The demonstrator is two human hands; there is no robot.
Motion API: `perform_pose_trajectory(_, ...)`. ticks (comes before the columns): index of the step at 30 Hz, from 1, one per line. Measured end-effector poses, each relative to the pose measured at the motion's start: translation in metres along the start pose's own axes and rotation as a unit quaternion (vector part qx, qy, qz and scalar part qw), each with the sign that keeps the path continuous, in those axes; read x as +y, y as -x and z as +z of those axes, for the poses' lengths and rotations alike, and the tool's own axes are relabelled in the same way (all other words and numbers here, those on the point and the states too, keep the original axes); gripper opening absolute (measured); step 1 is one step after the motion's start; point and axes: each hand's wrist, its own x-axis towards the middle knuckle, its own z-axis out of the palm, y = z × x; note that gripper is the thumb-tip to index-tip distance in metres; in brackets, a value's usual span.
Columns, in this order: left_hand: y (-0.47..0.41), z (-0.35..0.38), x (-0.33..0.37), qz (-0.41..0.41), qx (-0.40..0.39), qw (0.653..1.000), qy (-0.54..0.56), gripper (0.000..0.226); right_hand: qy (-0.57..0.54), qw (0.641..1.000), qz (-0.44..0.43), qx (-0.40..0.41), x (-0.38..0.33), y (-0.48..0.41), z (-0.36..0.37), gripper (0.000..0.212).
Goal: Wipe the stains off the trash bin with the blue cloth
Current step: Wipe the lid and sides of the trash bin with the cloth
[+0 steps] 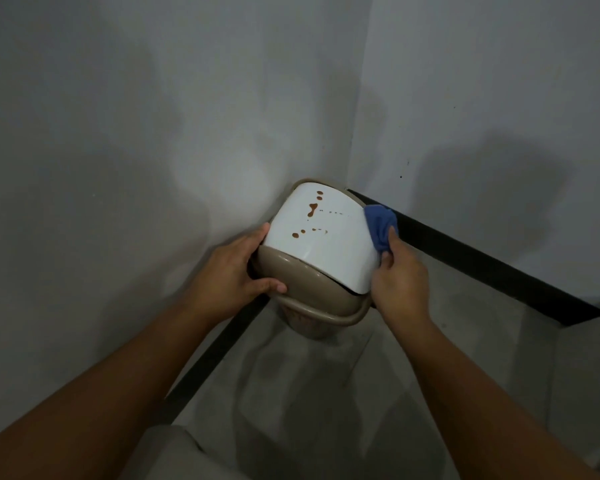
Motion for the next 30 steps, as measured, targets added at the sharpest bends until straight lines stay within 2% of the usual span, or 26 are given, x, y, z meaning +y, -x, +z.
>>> perform_pose_trajectory(6, -0.001, 0.0, -0.004, -0.007, -0.008, 1.0, 0.015, 0.106, -0.003, 0.996, -0.085, -0.013, 0.016, 0.03, -0.007, 0.037)
perform_pose_trajectory(11, -0.005, 0.003, -0.003, -0.009, -0.007, 1.0, 0.011, 0.105, -0.014, 0.998, -0.04, -0.042, -0.003, -0.012, -0.014, 0.043)
perform_pose_trajectory(13, -0.007, 0.005, -0.005, -0.016, -0.007, 1.0, 0.014, 0.105, -0.038, 0.997, -0.049, -0.048, -0.007, -0.012, -0.015, 0.04)
perform_pose_trajectory(15, -0.009, 0.005, -0.008, -0.022, -0.008, 0.999, 0.022, 0.105, -0.01, 0.993, -0.106, -0.054, -0.006, 0.003, -0.016, 0.041)
perform_pose_trajectory(19, -0.014, 0.003, -0.013, -0.028, -0.02, 0.999, 0.041, 0.105, 0.089, 0.964, -0.231, -0.092, 0.017, 0.041, -0.021, 0.063)
perform_pose_trajectory(21, -0.017, 0.001, -0.016, -0.025, -0.029, 0.999, 0.028, 0.105, 0.097, 0.963, -0.232, -0.096, 0.028, 0.047, -0.026, 0.065)
perform_pose_trajectory(25, -0.017, 0.001, -0.019, -0.004, -0.032, 0.999, -0.005, 0.105, 0.033, 0.986, -0.149, -0.072, 0.007, 0.026, -0.028, 0.045)
perform_pose_trajectory(27, -0.017, 0.002, -0.019, 0.005, -0.026, 0.999, -0.017, 0.105, 0.033, 0.982, -0.17, -0.068, -0.017, 0.011, -0.023, 0.047)
perform_pose_trajectory(30, -0.016, 0.002, -0.019, 0.002, -0.03, 0.999, -0.016, 0.103, 0.103, 0.958, -0.242, -0.119, -0.039, 0.012, -0.013, 0.058)
